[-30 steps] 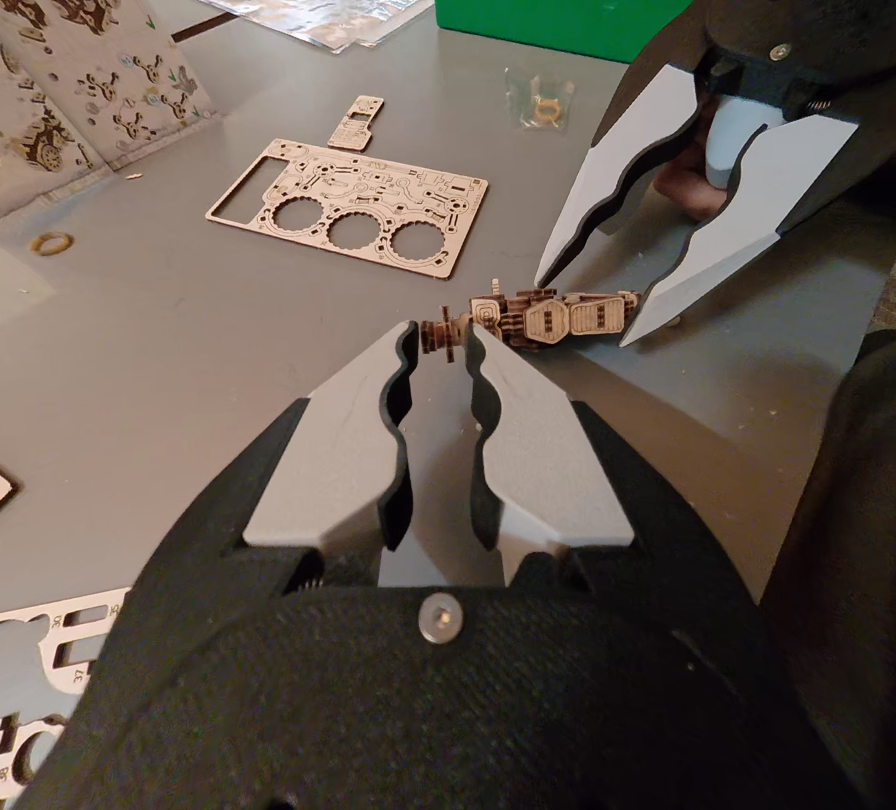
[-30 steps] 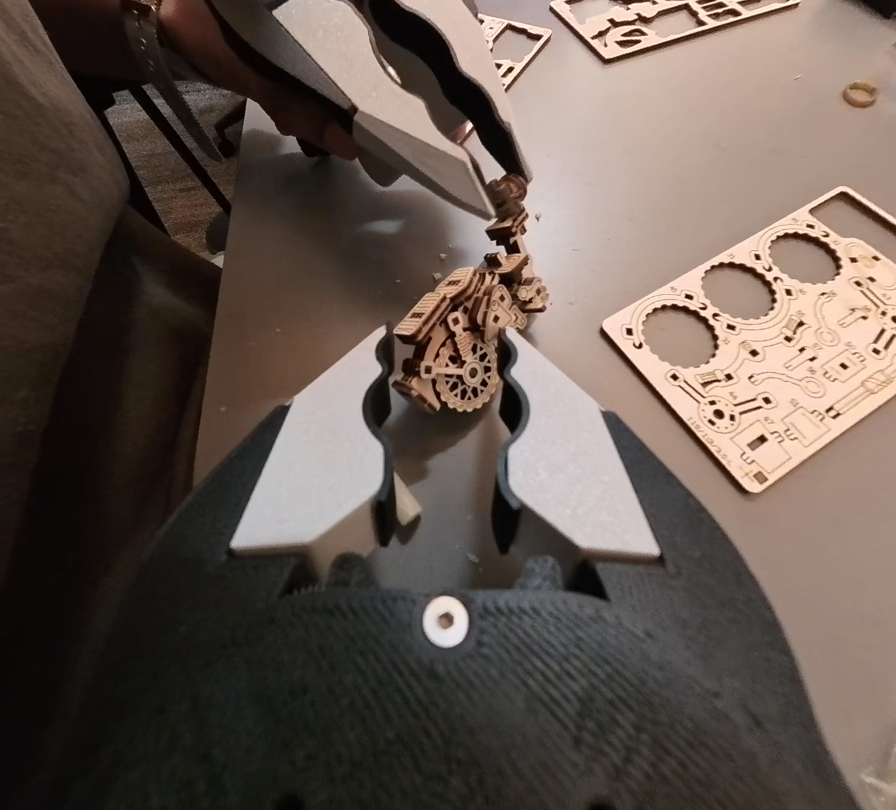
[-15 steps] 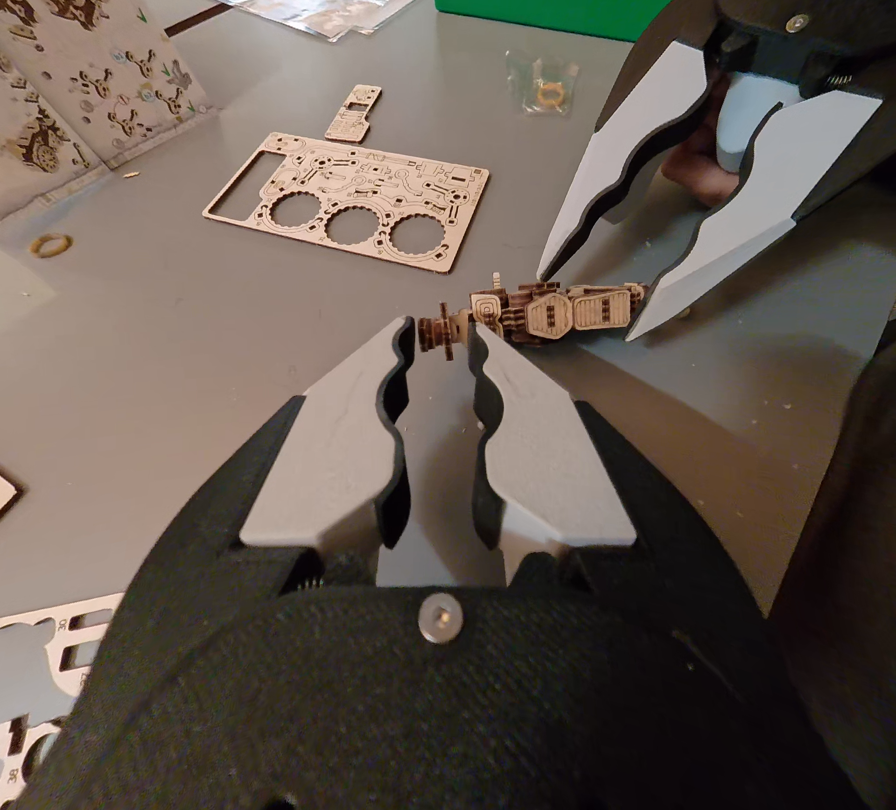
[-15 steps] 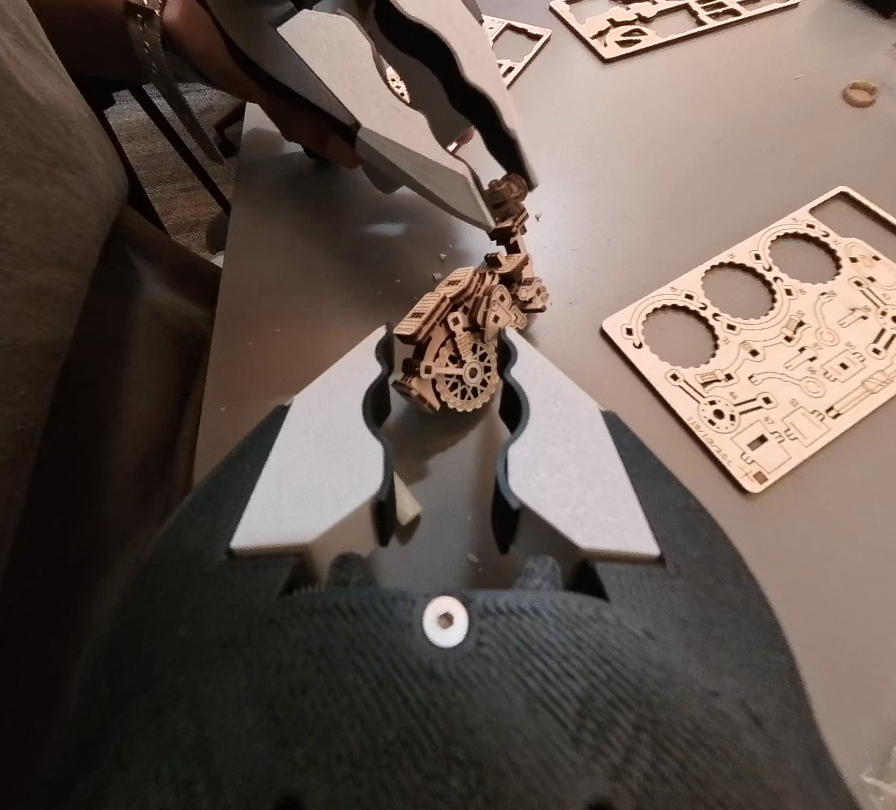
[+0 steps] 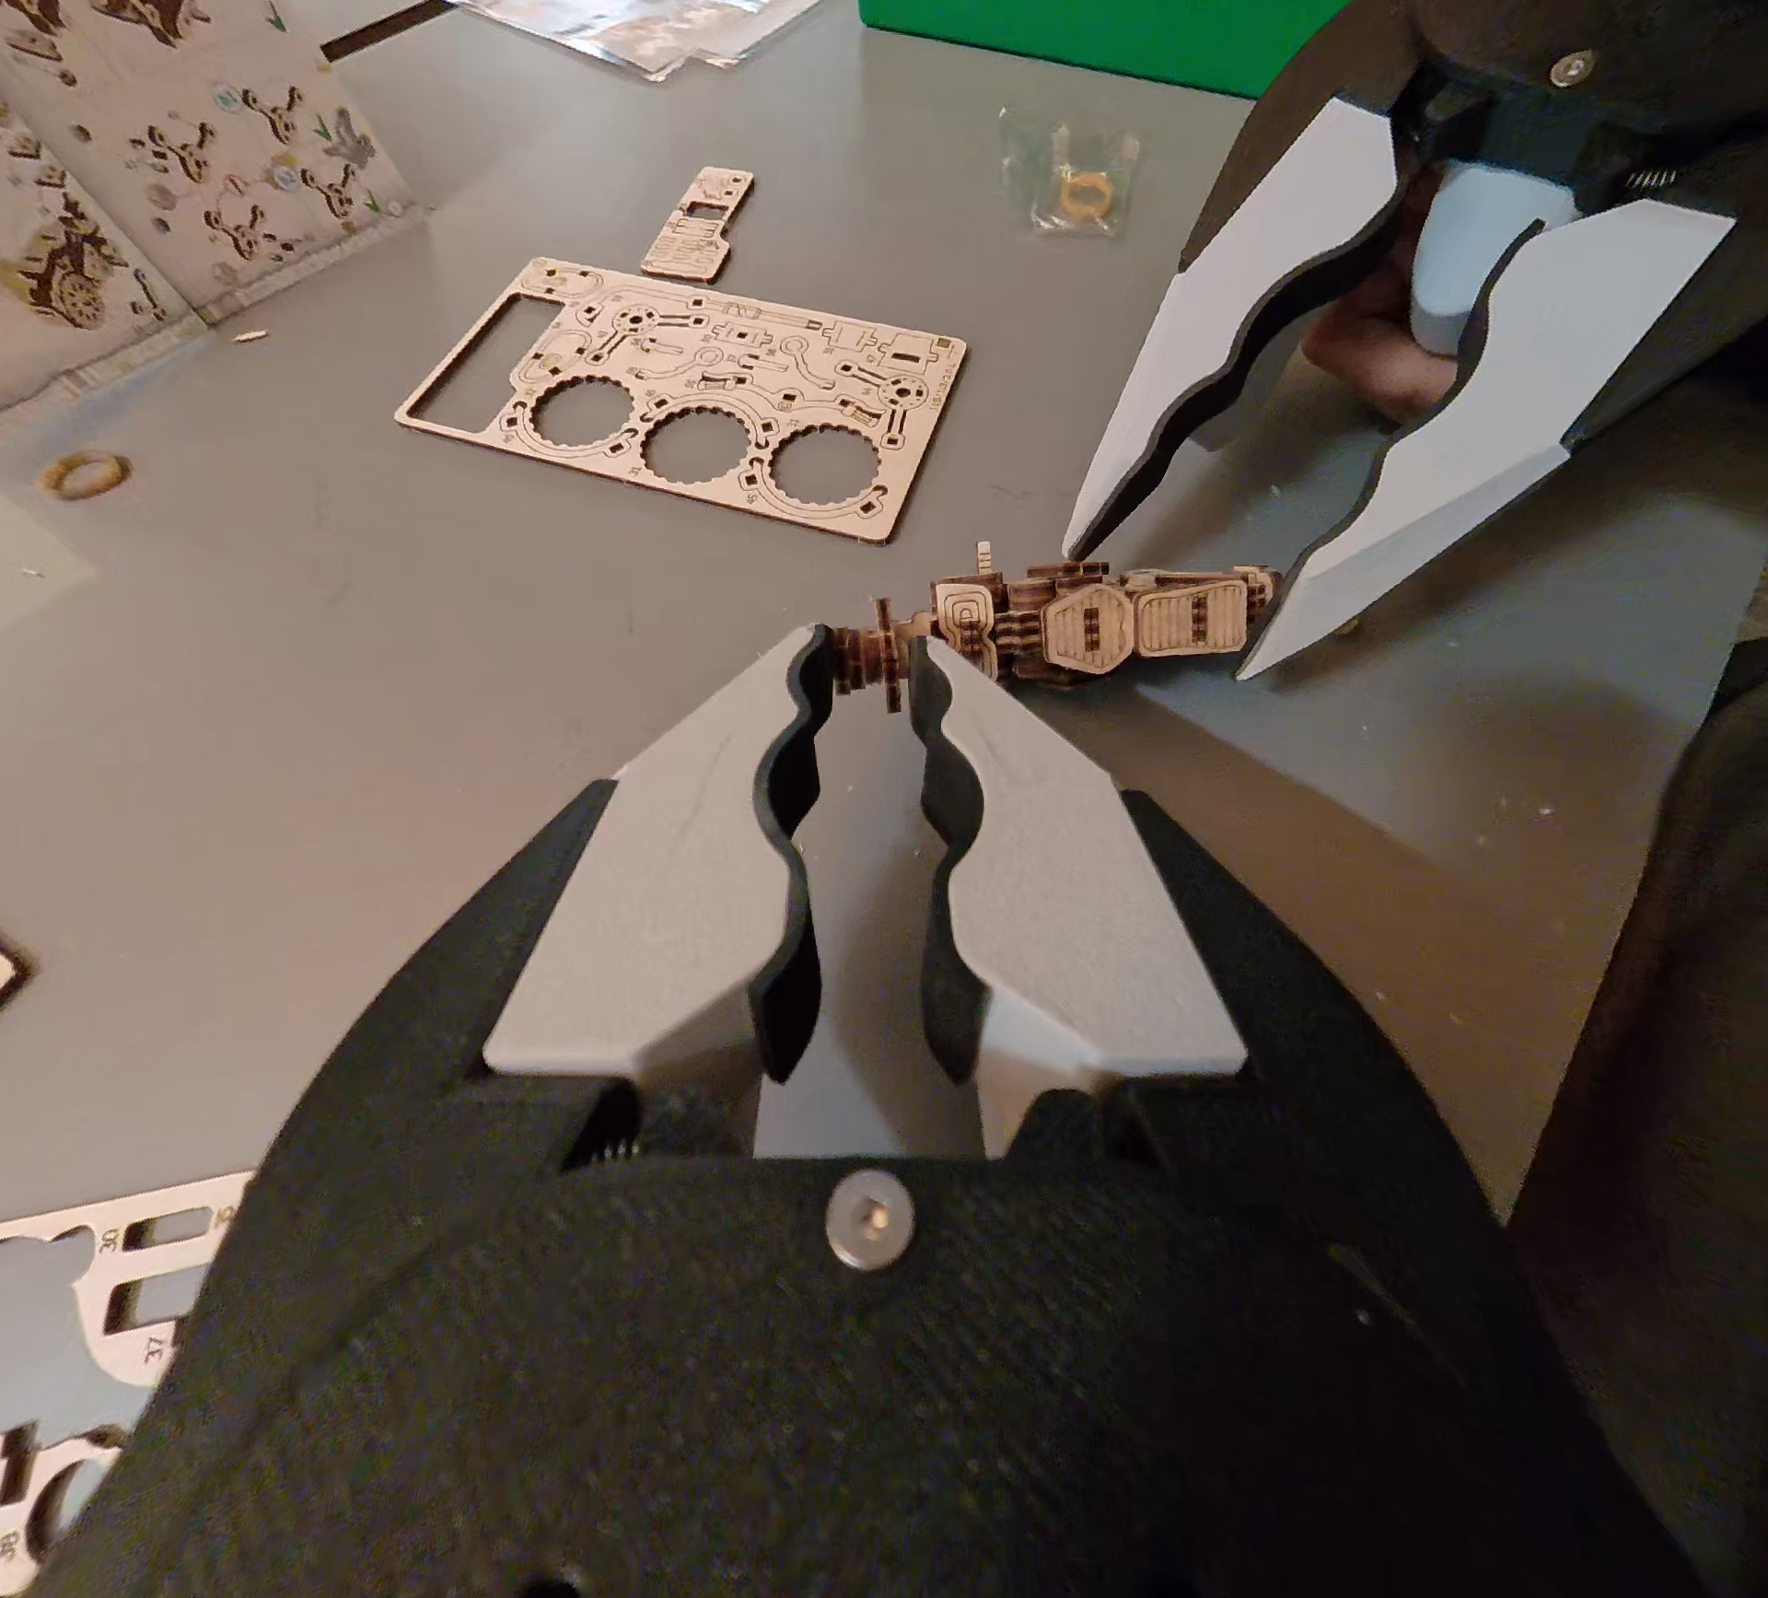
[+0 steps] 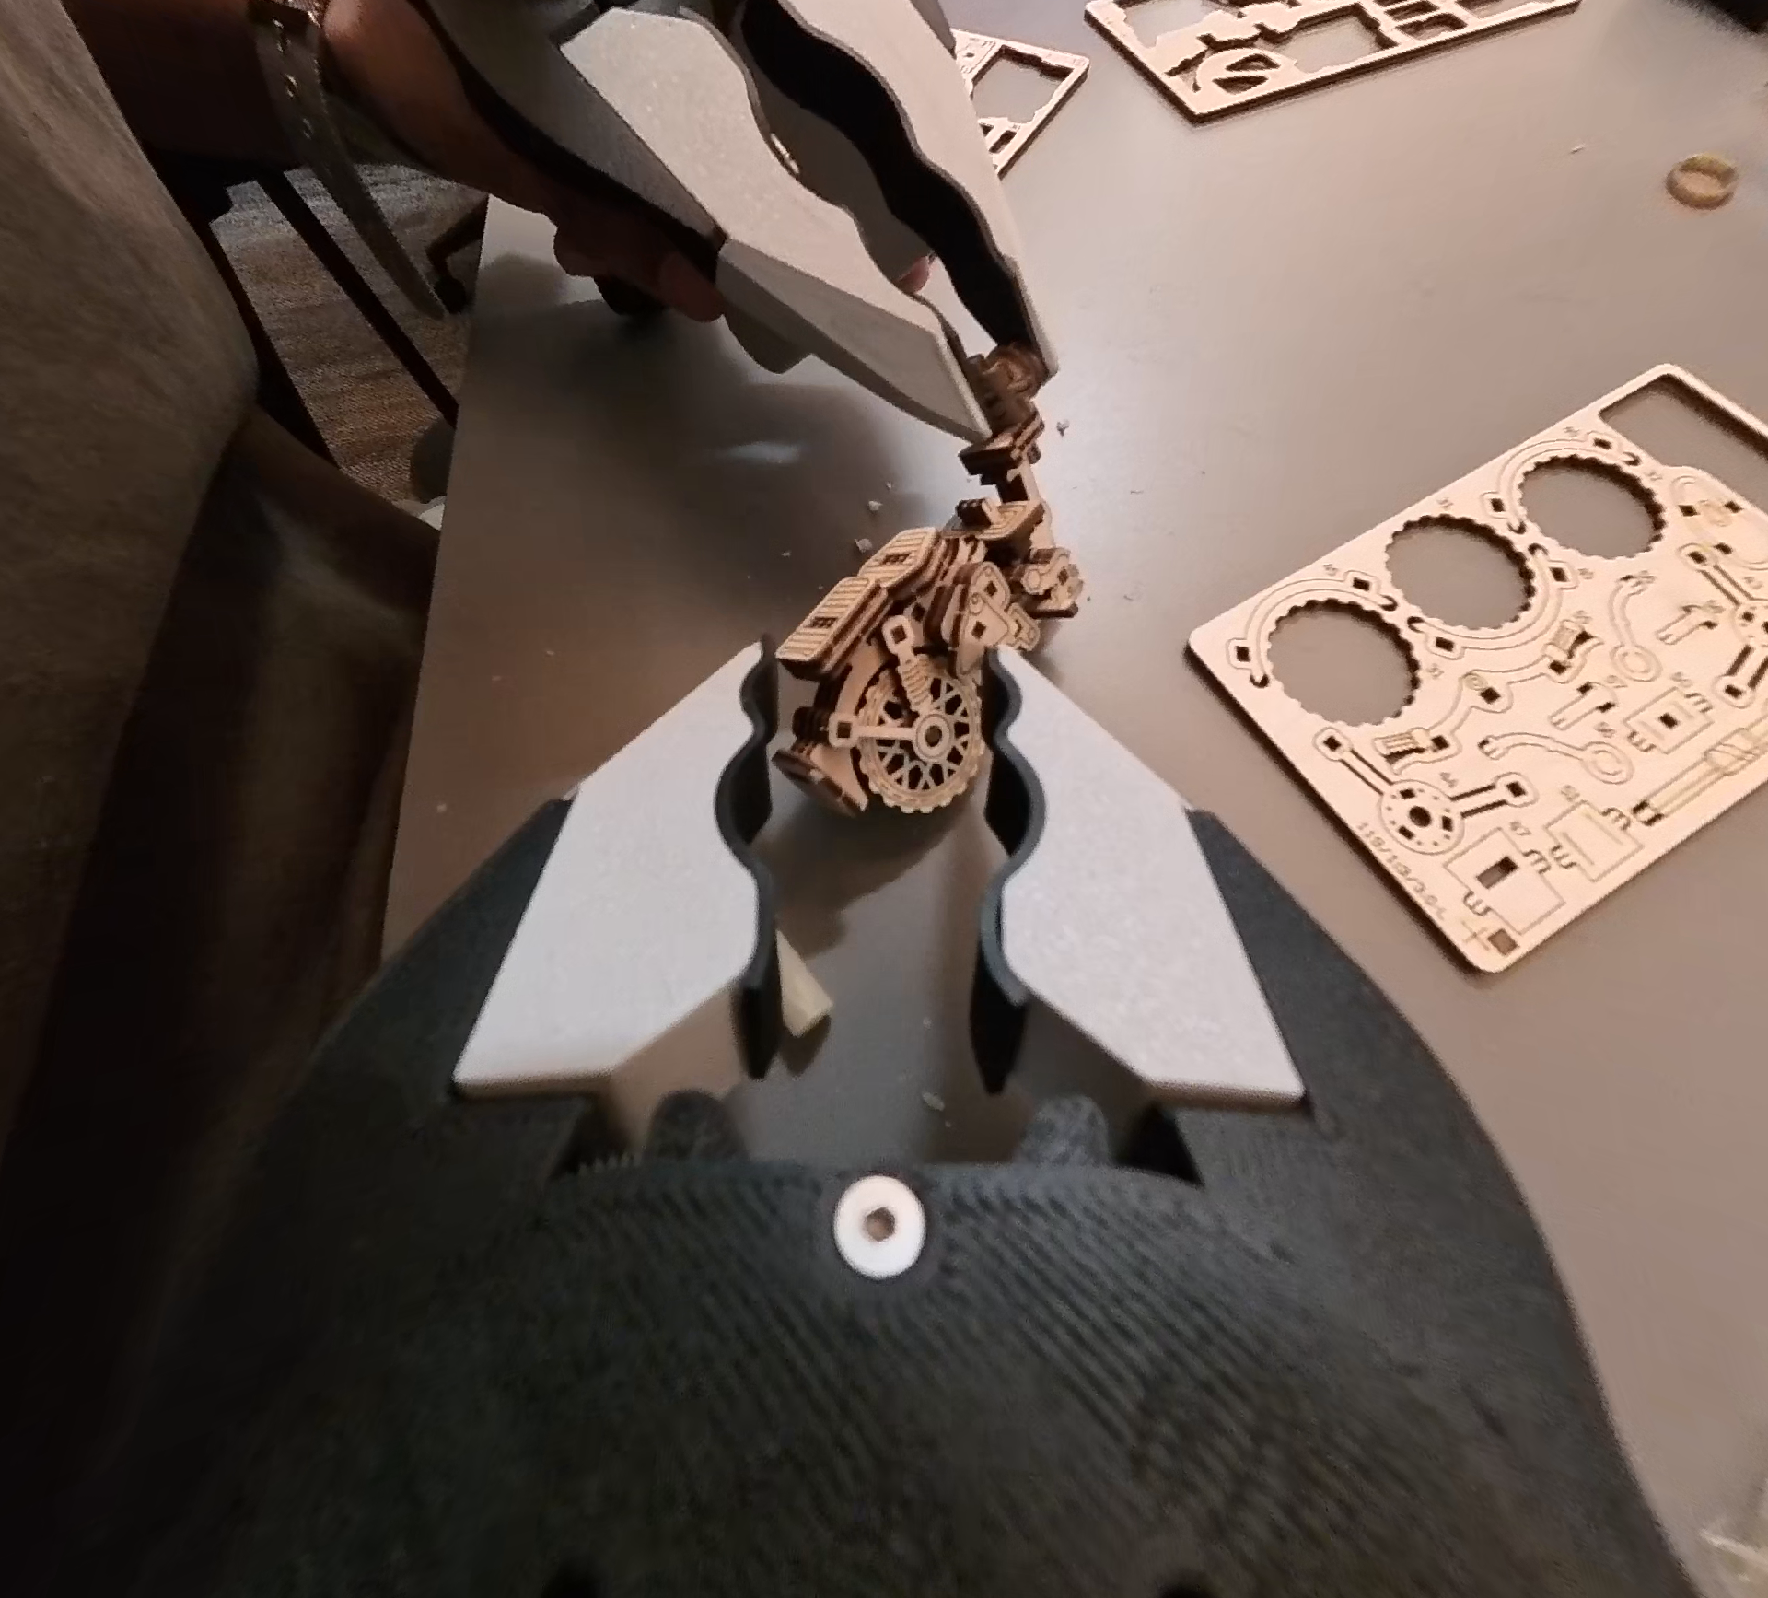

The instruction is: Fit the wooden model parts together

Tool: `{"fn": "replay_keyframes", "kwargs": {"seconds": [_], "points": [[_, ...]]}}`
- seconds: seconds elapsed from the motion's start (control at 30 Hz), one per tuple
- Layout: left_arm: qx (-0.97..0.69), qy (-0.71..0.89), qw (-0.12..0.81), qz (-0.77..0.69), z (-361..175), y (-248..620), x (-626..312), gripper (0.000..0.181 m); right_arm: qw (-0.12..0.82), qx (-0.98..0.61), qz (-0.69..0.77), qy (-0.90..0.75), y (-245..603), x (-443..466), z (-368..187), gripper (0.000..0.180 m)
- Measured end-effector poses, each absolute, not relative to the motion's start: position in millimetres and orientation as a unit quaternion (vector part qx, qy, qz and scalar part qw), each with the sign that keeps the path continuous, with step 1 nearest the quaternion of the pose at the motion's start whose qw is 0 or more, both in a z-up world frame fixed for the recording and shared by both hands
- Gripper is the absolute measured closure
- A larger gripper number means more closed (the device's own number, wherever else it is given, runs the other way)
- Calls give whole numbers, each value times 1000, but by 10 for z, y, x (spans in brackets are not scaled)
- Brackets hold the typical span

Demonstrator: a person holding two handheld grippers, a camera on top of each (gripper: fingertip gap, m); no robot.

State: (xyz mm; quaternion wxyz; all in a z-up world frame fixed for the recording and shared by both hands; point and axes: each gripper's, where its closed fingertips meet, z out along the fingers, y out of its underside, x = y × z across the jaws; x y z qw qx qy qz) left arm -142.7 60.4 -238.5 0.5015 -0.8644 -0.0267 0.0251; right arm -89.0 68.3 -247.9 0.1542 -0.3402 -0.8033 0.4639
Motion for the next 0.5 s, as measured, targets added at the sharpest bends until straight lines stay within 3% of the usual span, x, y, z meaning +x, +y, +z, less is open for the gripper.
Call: {"fn": "replay_keyframes", "kwargs": {"seconds": [0.5], "points": [[-869,-48,493,-5,-2419,607,-1424,155,150,-344,467,-801,690,-900,-2476,138]]}}
